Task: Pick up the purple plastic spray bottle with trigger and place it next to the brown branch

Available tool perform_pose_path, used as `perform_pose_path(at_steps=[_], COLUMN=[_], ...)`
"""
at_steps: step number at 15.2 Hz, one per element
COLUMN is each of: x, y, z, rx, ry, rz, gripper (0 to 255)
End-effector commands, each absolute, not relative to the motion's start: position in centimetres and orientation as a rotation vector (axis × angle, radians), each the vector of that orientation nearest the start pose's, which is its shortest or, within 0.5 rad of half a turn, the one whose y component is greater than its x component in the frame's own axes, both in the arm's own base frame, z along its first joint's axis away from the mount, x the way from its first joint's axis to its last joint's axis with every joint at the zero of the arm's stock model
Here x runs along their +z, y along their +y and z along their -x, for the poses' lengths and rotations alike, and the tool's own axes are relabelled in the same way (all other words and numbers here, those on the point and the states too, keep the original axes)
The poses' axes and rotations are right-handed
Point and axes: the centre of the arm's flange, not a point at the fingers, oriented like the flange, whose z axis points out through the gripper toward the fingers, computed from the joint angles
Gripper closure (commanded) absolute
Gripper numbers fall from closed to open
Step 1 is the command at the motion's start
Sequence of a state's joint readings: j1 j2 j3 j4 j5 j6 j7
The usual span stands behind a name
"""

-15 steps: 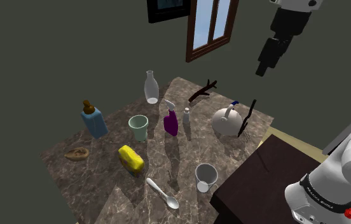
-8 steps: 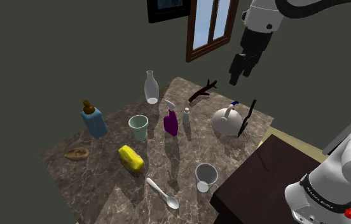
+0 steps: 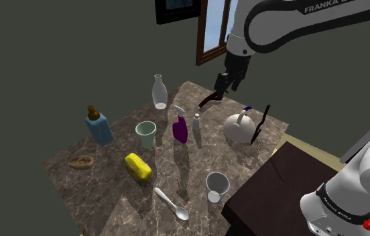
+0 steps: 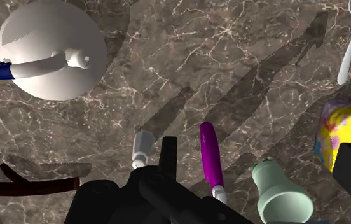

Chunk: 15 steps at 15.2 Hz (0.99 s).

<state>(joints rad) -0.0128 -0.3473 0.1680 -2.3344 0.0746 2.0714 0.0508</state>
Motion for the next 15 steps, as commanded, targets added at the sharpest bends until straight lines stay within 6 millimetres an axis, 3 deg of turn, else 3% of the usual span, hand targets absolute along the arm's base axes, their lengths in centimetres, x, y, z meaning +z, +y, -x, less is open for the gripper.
perform_pose_path(at_steps=[1,15], x=[46.2,35.0], y=[8.5,12.3], z=[-46.8,-60.5], rx=[-0.135,-0.197], ry=[-0.094,-0.054], rz=[3.123,3.153], gripper=[0,0])
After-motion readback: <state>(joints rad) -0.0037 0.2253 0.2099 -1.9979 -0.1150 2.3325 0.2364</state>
